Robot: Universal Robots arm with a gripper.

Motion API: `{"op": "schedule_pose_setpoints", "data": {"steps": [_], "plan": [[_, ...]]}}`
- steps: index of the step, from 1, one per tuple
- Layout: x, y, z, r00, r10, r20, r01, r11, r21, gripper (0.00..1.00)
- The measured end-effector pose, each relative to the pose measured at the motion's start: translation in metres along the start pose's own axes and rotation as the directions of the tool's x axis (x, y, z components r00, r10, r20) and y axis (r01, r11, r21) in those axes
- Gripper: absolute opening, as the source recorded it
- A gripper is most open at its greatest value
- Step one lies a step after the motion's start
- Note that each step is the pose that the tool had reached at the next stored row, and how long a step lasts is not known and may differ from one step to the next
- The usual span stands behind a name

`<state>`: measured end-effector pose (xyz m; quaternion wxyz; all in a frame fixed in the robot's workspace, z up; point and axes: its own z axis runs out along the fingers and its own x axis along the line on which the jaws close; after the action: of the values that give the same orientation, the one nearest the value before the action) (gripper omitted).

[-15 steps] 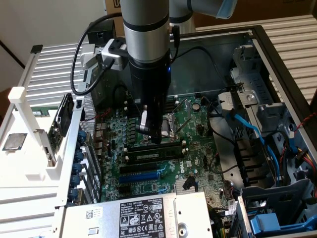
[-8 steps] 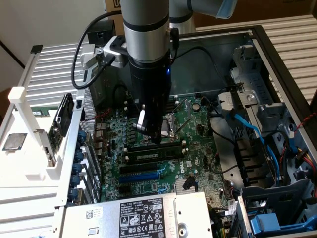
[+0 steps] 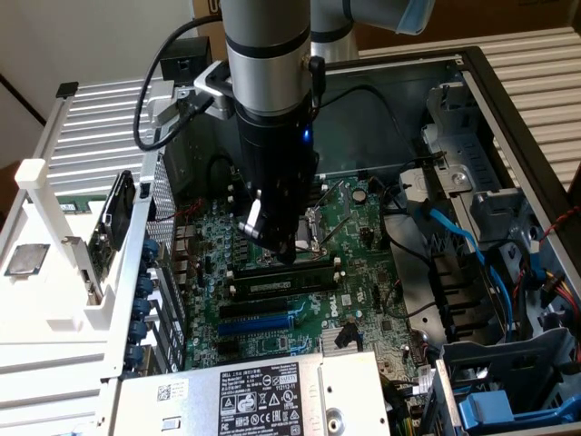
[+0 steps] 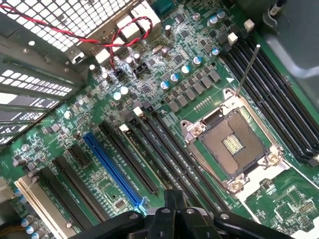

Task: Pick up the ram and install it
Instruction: 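Press down the ram until it locks into place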

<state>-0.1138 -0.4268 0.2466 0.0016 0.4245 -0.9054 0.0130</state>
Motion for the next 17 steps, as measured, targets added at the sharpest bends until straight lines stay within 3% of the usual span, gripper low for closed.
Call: {"op": "schedule_pose_setpoints", "data": {"steps": [6, 11, 17], "plan": [[0.0000, 0.0000, 0.0000, 0.9974, 0.072, -0.0017, -0.072, 0.9974, -0.0009, 0.10], [0.0000, 0.0000, 0.0001, 0.9917, 0.129, -0.0038, -0.129, 0.9917, -0.0007, 0.10], [0.0000, 0.0000, 0.0000, 0.9793, 0.203, -0.0058, -0.203, 0.9793, -0.0008, 0.10]]}}
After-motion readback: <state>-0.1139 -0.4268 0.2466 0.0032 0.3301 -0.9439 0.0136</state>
